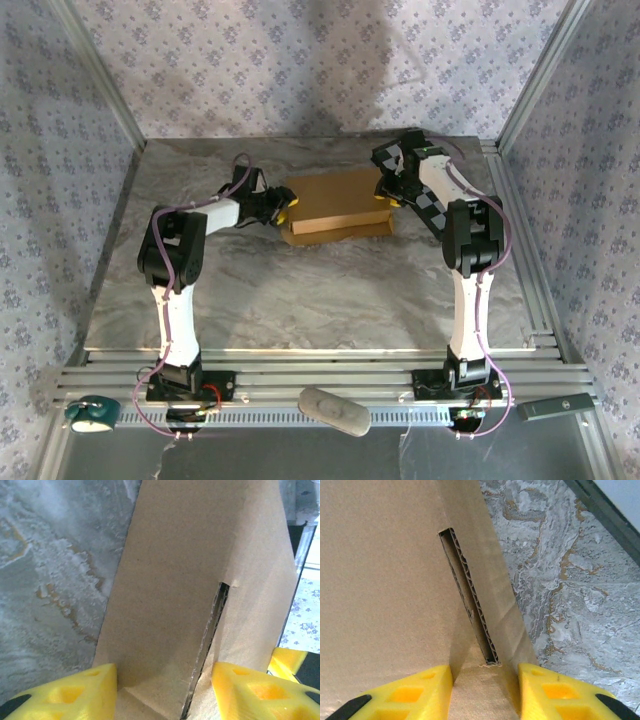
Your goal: Fold the paper box
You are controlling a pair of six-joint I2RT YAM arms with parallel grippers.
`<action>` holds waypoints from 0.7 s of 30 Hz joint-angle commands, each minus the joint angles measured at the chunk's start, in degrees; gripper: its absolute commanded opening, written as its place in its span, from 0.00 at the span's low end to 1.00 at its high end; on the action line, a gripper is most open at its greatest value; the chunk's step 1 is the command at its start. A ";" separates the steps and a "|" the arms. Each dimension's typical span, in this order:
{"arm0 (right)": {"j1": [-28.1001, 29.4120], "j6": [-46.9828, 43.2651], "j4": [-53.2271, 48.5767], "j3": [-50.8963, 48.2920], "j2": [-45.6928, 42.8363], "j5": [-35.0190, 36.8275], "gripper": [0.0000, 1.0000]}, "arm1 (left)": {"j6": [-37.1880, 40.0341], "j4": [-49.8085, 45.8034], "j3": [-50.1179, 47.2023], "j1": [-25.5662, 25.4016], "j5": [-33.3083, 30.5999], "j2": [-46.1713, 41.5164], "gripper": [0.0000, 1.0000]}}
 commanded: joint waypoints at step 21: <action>4.13 -3.83 -0.21 -7.77 -4.46 -5.87 0.40 | 1.64 -0.35 -5.18 -4.92 8.24 1.43 0.43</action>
